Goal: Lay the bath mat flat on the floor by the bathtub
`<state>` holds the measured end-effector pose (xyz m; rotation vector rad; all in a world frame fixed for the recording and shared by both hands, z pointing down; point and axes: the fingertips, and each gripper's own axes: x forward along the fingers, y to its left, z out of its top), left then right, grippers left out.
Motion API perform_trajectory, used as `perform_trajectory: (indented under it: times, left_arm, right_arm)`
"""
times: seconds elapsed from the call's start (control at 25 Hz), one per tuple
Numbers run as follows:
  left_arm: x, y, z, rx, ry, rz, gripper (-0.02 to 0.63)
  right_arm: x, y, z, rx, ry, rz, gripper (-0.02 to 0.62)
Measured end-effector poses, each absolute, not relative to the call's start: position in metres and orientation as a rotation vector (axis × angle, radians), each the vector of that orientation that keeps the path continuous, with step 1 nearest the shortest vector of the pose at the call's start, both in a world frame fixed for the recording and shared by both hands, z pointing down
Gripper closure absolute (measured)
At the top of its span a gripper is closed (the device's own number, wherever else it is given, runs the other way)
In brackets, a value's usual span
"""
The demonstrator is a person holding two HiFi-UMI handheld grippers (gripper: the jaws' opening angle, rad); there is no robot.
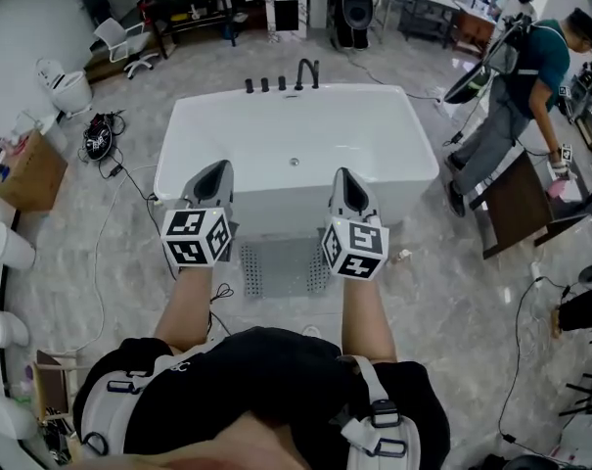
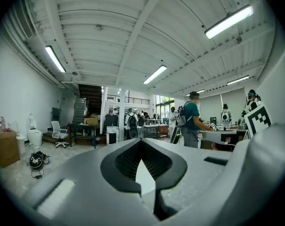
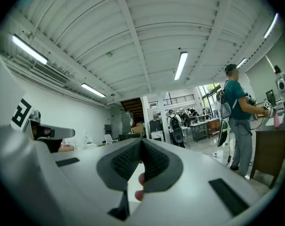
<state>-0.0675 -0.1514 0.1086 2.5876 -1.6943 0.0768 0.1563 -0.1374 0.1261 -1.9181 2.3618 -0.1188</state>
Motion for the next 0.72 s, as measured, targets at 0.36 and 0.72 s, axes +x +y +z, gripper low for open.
perform_trajectory:
  times: [0.36, 0.72]
  left_arm:
    - [-0.057, -0.13, 0.116, 2.579, -1.665, 0.105, 0.603]
    - [-0.065, -0.13, 0.122, 2.551, -1.677, 0.112, 0.603]
  right_arm:
    - [0.169, -0.118, 0.122, -1.922, 2.343, -0.159, 0.589]
    - [0.169, -0.118, 0.12, -1.952, 2.35, -0.12, 0.589]
